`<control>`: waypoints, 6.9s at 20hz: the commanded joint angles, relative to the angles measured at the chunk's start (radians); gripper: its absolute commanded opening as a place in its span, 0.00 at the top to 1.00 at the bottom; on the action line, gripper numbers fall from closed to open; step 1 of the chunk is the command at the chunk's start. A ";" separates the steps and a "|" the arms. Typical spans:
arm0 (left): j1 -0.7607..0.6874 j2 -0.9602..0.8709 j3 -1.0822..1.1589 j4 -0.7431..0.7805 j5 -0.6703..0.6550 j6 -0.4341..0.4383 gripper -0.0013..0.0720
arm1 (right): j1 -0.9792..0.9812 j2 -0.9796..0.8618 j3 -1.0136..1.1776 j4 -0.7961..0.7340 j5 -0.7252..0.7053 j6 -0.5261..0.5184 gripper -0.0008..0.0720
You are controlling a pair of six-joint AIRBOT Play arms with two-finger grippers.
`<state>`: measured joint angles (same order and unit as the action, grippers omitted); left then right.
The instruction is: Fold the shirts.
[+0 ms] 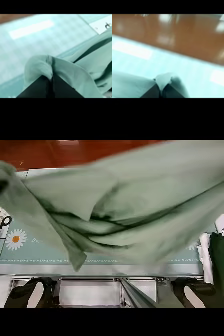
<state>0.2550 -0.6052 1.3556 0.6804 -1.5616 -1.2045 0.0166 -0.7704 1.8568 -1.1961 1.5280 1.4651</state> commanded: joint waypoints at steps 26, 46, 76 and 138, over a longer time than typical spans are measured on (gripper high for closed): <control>0.275 -0.647 -0.235 0.176 0.345 -0.051 0.29 | -0.388 -0.745 -0.156 0.461 -0.151 -0.092 0.43; -0.009 -0.844 -0.536 -0.158 0.517 0.173 0.95 | -0.468 -0.340 -1.232 0.377 -0.367 -0.246 0.43; 0.085 -0.584 -0.167 -0.324 0.336 0.217 0.95 | -0.090 -0.487 -0.400 0.491 -0.285 -0.161 0.96; 0.092 -0.838 0.197 0.249 0.085 -0.192 0.29 | -0.465 -0.724 -0.268 0.262 -0.087 -0.163 0.43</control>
<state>0.2958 -1.6199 1.6974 0.8383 -1.4368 -1.4174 -0.3752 -1.6238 1.7264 -0.8669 1.3392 1.3502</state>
